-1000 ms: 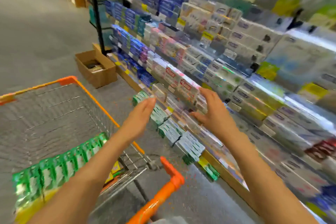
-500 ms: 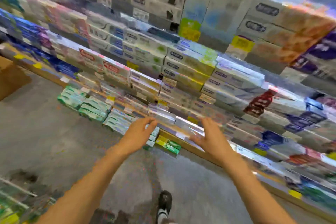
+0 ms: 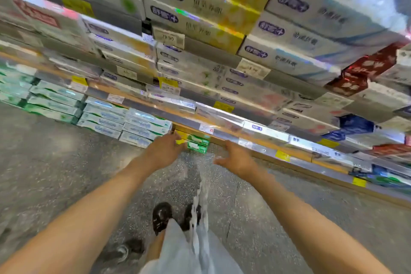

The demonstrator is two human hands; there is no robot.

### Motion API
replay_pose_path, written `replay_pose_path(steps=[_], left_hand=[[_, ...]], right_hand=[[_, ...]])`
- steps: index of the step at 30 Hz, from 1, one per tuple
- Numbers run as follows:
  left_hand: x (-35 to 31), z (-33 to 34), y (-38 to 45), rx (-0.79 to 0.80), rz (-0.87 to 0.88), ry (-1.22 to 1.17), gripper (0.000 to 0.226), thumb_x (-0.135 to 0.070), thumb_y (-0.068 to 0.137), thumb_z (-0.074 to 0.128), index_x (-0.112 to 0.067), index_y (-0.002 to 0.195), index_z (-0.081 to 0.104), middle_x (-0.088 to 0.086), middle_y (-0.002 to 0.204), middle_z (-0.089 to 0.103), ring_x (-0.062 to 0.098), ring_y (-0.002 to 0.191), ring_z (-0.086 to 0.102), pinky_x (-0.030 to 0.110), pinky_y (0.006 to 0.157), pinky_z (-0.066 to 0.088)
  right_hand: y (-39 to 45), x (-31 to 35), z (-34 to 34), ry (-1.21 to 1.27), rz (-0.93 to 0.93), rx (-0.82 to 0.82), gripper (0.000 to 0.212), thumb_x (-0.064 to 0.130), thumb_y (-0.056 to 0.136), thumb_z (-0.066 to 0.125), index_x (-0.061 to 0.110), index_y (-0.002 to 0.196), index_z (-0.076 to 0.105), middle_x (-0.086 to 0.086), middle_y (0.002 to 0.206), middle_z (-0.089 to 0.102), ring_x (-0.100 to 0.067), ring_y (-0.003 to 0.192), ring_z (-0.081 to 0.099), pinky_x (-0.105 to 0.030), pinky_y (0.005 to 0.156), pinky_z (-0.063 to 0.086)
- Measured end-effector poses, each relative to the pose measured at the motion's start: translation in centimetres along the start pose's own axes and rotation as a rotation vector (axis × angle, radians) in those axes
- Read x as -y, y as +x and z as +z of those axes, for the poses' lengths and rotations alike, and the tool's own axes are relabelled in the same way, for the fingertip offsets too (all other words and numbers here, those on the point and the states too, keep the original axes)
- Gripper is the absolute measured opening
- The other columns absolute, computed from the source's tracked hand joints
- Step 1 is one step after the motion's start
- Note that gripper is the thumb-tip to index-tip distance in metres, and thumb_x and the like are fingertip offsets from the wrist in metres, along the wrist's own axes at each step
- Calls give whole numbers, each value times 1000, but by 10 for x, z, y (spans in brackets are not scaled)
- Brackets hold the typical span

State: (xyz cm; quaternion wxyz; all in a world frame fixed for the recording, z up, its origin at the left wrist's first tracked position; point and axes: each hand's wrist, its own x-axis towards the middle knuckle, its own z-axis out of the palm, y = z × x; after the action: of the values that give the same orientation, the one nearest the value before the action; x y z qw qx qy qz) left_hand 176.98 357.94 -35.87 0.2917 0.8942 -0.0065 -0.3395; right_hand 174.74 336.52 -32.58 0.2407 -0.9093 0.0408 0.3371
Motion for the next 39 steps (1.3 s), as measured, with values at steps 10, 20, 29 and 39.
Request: replay_pose_path(steps=[10, 20, 29, 39], left_hand=[[135, 188, 269, 190, 115, 563, 66, -44, 84, 65, -13, 136, 40, 12, 129, 50, 29, 118, 49, 37, 91, 43], [191, 270, 406, 1, 288, 1014, 97, -47, 74, 73, -9, 144, 19, 11, 145, 28, 27, 134, 31, 42, 105, 32], [202, 302, 419, -158, 269, 1030, 78, -23, 86, 56, -5, 145, 9, 14, 144, 24, 31, 135, 25, 42, 115, 12], [110, 224, 297, -147, 440, 963, 81, -37, 86, 58, -7, 146, 13, 11, 140, 32, 30, 127, 31, 45, 107, 21]], right_hand=[[266, -142, 188, -308, 58, 106, 52, 33, 83, 69, 6, 124, 51, -16, 125, 56, -31, 114, 54, -39, 94, 47], [406, -199, 289, -620, -132, -54, 86, 35, 85, 67, 4, 146, 16, -19, 142, 30, -37, 130, 31, -44, 104, 31], [430, -214, 323, -711, -127, -254, 92, 43, 81, 67, 1, 145, 15, -17, 142, 27, -34, 131, 28, -50, 113, 18], [288, -185, 221, -557, -153, -354, 95, 57, 46, 81, 4, 121, 54, -8, 101, 60, -25, 88, 60, -41, 83, 51]])
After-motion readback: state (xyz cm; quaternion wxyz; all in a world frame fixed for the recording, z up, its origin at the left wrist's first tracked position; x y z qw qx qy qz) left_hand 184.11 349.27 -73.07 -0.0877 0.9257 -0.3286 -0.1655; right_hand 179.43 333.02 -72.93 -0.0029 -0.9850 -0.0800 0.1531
